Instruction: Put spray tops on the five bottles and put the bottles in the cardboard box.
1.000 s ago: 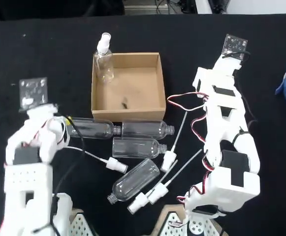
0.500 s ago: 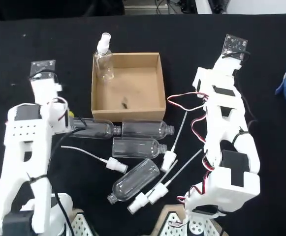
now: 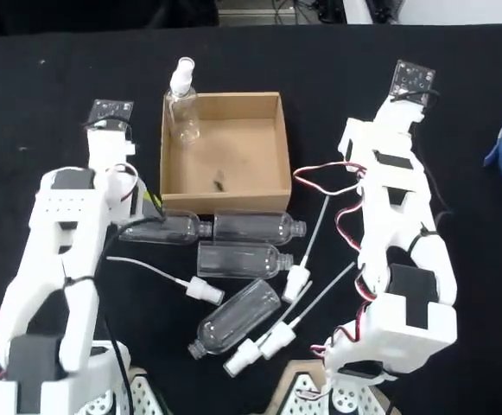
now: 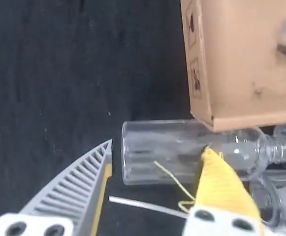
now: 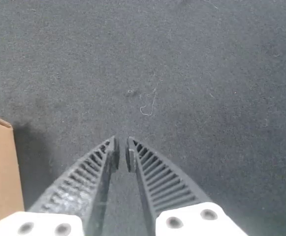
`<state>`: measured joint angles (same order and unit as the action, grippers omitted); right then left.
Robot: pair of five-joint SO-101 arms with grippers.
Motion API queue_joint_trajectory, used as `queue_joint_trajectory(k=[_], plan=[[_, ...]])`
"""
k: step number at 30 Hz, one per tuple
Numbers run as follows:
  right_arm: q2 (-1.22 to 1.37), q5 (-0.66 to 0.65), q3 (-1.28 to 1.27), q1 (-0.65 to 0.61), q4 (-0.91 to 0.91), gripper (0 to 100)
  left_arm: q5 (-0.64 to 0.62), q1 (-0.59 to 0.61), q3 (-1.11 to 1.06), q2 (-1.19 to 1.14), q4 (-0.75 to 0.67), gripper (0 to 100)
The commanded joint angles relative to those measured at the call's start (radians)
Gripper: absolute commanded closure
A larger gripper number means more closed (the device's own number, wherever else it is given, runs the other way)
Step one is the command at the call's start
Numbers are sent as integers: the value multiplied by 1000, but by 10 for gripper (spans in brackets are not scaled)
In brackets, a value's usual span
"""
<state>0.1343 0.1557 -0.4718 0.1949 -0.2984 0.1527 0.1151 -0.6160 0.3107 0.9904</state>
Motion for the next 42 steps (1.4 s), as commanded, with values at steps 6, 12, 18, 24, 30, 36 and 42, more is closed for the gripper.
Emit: queue_joint_trajectory(k=[6,12,18,24,30,36,42], plan=[[-2,3,38,14,25,986,184,22,68,-110,-11,830],[-2,3,39,14,26,986,313,96,39,-110,-11,830],[-2,3,41,14,26,986,437,177,41,-110,3,830],[-2,3,41,14,26,986,572,245,105,-110,138,830],[-2,3,41,14,26,986,597,357,174,-110,157,830],[-2,3,41,14,26,986,658,344,237,-80,198,830],[-2,3,41,14,26,986,776,209,335,-72,324,823]])
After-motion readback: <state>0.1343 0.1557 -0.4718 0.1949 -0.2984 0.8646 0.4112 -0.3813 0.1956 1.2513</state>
